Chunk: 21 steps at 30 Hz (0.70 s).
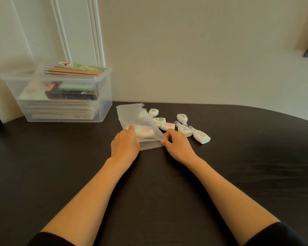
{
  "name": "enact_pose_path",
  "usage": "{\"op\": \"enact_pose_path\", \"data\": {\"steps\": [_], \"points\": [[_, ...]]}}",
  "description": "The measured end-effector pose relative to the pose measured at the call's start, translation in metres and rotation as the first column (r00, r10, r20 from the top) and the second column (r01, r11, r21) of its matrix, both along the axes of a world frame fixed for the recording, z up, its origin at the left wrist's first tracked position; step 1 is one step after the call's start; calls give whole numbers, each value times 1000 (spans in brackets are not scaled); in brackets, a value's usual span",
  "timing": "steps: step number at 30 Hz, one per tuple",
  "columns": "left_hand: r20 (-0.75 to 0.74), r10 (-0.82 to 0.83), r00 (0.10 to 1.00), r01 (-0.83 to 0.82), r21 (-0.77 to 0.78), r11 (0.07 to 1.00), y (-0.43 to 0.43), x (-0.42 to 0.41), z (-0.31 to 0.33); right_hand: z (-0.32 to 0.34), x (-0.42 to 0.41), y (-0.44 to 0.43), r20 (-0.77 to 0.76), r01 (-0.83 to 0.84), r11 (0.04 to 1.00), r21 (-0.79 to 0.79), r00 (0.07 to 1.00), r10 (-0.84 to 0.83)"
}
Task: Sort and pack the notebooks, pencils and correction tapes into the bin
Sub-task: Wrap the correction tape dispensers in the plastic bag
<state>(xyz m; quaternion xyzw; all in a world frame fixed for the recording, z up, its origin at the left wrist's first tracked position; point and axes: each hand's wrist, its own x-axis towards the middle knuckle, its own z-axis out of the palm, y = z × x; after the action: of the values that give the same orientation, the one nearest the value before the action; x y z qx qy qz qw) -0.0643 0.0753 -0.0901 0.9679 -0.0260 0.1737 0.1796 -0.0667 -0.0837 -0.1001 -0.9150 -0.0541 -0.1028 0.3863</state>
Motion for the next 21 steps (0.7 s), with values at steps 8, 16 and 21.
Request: {"op": "enact_pose_path", "data": {"steps": [8,16,21], "points": [[-12,-249,968,247,-91,965,-13,-3,1,7,3,-15,252,313,923,224,896,-365],[-37,-197,980,185,-203,962,-9,-3,2,-1,15,-31,174,457,804,-380,889,-423],[-23,-197,980,187,-215,958,-9,-6,0,2,17,-31,138,382,839,-388,924,-357]]}}
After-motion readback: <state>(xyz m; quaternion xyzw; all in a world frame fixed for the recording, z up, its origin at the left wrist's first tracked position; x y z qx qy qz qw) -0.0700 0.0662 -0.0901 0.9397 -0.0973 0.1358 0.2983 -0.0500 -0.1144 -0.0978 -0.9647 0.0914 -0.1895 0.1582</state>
